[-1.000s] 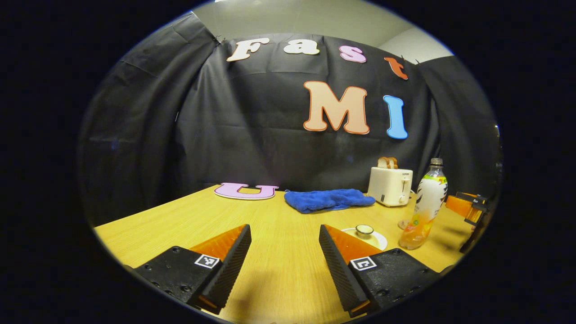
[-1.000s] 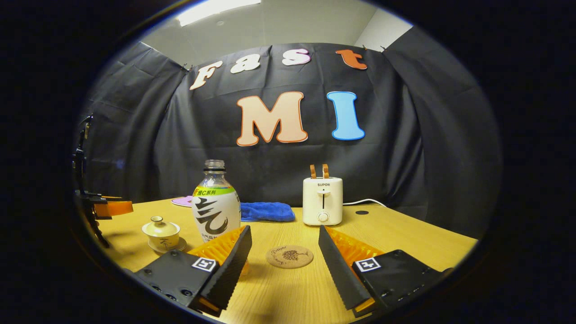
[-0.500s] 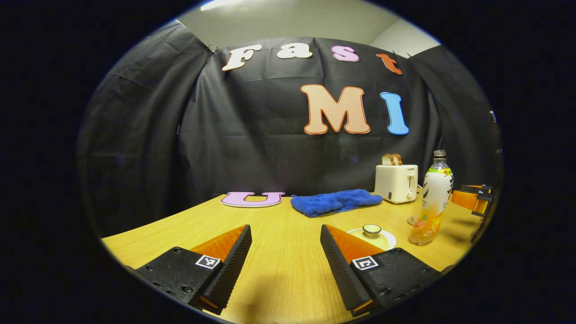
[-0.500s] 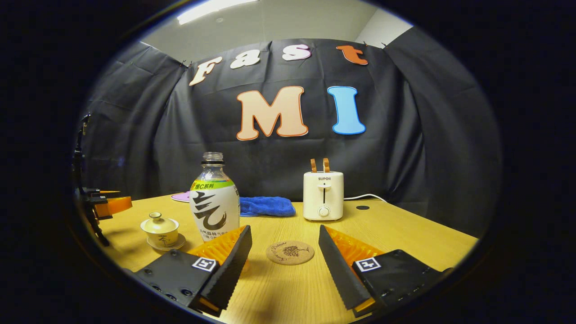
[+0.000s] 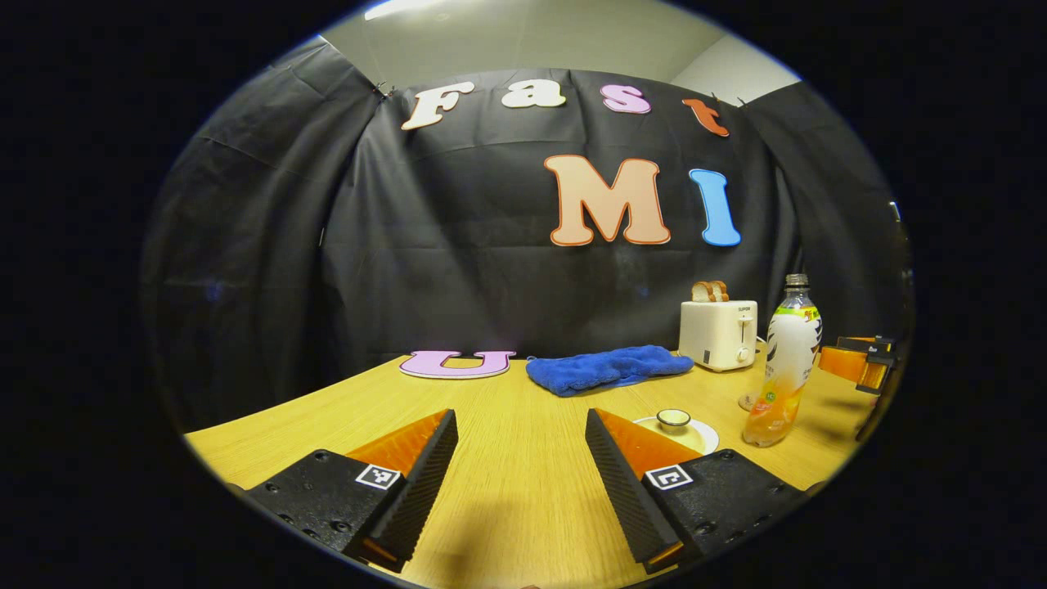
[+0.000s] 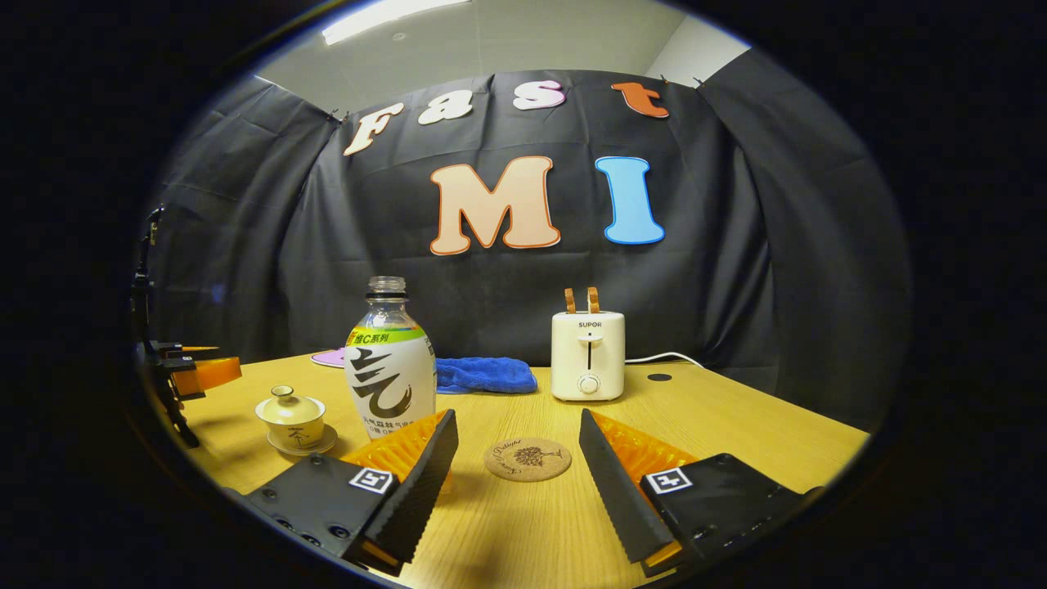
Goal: Open the teacup lid with one hand, grasp the water bottle and pour water into the teacup with the other hand; after pouring, place the water bottle on the coaster and then close the teacup lid.
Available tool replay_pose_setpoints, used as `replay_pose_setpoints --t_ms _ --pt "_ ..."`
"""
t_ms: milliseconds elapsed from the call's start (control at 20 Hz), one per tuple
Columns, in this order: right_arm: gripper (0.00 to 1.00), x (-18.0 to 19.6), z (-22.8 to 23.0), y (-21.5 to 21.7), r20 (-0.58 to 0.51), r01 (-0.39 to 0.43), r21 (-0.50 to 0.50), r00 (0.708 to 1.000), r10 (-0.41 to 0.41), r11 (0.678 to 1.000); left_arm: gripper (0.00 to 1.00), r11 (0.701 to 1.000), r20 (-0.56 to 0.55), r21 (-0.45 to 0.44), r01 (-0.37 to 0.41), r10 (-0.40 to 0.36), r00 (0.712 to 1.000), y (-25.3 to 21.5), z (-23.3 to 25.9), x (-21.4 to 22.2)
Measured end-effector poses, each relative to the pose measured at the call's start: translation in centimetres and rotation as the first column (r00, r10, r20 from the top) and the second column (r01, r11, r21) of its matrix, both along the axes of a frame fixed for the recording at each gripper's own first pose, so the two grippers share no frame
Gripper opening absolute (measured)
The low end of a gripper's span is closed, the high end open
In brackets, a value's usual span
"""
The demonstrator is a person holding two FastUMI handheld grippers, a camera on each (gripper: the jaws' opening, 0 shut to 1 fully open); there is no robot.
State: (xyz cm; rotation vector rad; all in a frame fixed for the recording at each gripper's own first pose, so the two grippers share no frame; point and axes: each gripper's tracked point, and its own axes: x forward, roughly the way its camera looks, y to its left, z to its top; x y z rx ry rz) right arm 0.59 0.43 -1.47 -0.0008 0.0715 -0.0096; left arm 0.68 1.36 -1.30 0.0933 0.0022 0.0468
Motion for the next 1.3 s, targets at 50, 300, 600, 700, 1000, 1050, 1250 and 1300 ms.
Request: replay_pose_setpoints --t_ms 50,300,600,700,1000,1050,1250,1300 --pt "0.95 0.0 0.1 0.0 0.0 0.0 0.0 1.0 0.0 1.0 0.92 1.0 0.001 0.0 -0.002 0.002 1.0 0.0 0.0 0.0" --pt "0.92 0.0 0.0 0.0 0.0 0.001 0.001 1.0 -0.001 1.0 0.92 1.0 0.0 0.001 0.0 0.0 1.0 0.0 -0.1 0.0" --pt "0.95 0.0 0.1 0.1 0.001 0.001 0.002 1.0 -0.001 1.0 0.93 0.997 -0.005 -0.005 0.075 -0.075 0.997 -1.6 -0.1 0.2" --pt "0.95 0.0 0.1 0.1 0.001 0.001 0.002 1.0 -0.001 1.0 0.92 0.993 -0.006 -0.005 0.116 -0.116 0.993 -2.4 -0.2 0.3" --pt "0.95 0.0 0.1 0.1 0.002 0.001 0.003 1.0 -0.001 1.0 0.92 0.959 -0.018 -0.014 0.283 -0.283 0.959 -5.8 -0.5 0.4" --pt "0.95 0.0 0.1 0.1 0.002 0.001 0.003 1.0 -0.001 1.0 0.92 0.946 -0.023 -0.015 0.323 -0.323 0.946 -6.7 -0.6 0.5" --pt "0.95 0.0 0.2 0.1 0.002 0.001 0.004 1.0 -0.001 1.0 0.92 0.897 -0.034 -0.025 0.441 -0.442 0.896 -9.4 -0.9 0.8" --pt "0.95 0.0 0.1 0.1 0.002 0.001 0.004 1.0 -0.001 1.0 0.92 0.893 -0.037 -0.025 0.448 -0.449 0.893 -9.6 -0.9 1.0"
